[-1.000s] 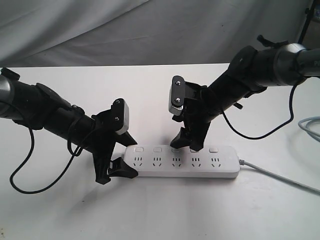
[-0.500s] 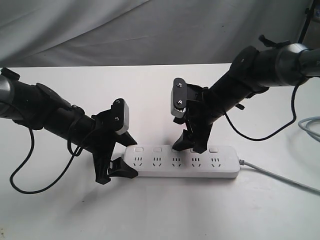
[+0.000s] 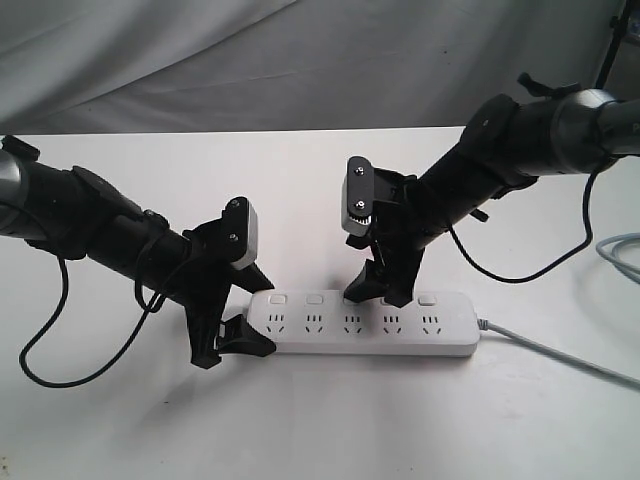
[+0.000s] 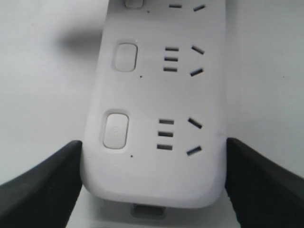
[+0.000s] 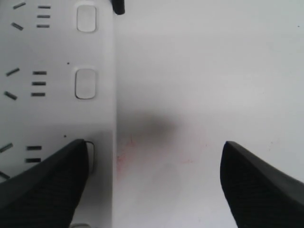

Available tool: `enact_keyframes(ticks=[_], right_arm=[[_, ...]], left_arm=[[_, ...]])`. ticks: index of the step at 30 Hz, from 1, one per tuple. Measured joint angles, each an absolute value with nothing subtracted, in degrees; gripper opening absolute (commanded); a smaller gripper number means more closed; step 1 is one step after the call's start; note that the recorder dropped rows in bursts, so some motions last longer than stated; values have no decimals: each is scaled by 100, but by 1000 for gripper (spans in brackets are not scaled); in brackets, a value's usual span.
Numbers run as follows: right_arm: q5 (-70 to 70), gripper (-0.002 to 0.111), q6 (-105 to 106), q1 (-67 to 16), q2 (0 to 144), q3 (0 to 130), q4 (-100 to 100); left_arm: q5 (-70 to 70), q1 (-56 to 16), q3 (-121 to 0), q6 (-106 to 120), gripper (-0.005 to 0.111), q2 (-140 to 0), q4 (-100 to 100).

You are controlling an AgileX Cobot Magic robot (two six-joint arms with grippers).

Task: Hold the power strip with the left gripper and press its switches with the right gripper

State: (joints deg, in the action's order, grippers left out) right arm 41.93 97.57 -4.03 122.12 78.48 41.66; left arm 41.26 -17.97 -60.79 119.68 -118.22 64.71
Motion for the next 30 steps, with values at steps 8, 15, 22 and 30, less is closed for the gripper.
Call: enact_keyframes(ticks=[8,15,22,30], right_arm=[[4093,71,9757,-517,12212,7848,4023],[4108,71,9810,-550,12045,7810,4111],[4294,71,9834,-565,11603,7772,4347],[4283,71,9834,-565,11603,7772,4347]], left_arm=[[4126,-1797,-6079,11968,0,-11822,6460],[4126,-1797,-6079,11968,0,-11822,6449],[4126,-1797,-6079,11968,0,-11822,6449],[4126,-1797,-6079,11968,0,-11822,6449]])
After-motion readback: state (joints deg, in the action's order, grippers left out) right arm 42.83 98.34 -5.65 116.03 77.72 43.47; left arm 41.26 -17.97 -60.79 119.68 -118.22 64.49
